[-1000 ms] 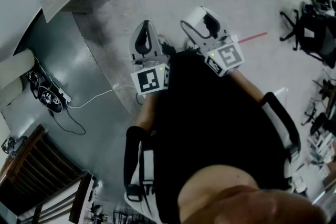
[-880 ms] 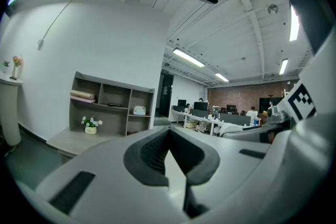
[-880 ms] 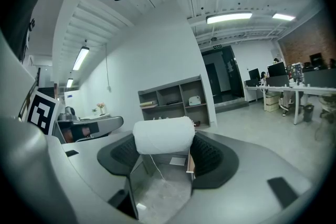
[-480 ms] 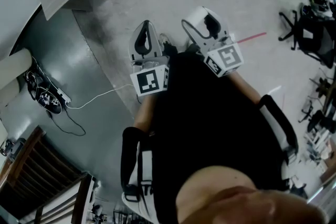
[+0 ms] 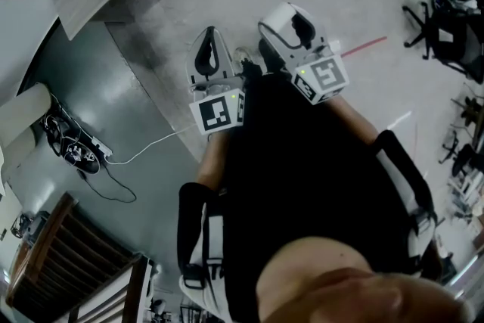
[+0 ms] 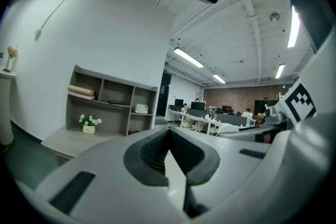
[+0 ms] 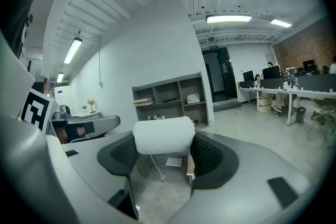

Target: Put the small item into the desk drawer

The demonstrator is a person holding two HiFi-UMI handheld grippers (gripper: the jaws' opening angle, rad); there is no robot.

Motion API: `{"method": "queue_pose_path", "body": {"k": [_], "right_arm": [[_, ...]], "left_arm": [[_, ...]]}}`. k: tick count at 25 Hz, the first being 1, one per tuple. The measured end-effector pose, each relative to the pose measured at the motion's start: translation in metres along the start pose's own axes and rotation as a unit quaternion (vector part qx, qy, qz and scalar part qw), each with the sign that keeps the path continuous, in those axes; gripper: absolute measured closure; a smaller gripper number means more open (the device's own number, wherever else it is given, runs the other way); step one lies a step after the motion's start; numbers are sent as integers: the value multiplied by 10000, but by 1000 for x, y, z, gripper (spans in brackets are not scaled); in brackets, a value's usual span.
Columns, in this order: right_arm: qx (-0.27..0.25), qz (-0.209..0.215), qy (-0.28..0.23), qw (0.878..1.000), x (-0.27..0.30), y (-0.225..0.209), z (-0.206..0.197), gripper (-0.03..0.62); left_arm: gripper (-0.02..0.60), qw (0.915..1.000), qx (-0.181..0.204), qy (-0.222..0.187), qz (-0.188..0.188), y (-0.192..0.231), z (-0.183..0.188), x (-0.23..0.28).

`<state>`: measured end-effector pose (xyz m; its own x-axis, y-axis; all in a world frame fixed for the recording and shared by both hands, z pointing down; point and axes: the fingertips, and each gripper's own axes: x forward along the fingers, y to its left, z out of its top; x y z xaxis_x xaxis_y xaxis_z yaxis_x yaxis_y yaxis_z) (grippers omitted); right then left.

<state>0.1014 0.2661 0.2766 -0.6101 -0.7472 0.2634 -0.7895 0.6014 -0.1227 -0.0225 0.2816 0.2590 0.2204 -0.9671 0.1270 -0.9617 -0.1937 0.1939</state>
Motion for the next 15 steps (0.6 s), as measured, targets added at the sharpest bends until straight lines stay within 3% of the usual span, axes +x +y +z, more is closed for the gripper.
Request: {"method": "queue_pose_path", "body": {"k": [10,15], "right_arm": [[-38,133,-8,9999,27,-20,4,321],[-29,252,35,9997,49,-43,7,321]], "left_arm": [[592,9998,-7,-57,205,8,4,30],[592,9993,297,64,217,11,1,57]]}}
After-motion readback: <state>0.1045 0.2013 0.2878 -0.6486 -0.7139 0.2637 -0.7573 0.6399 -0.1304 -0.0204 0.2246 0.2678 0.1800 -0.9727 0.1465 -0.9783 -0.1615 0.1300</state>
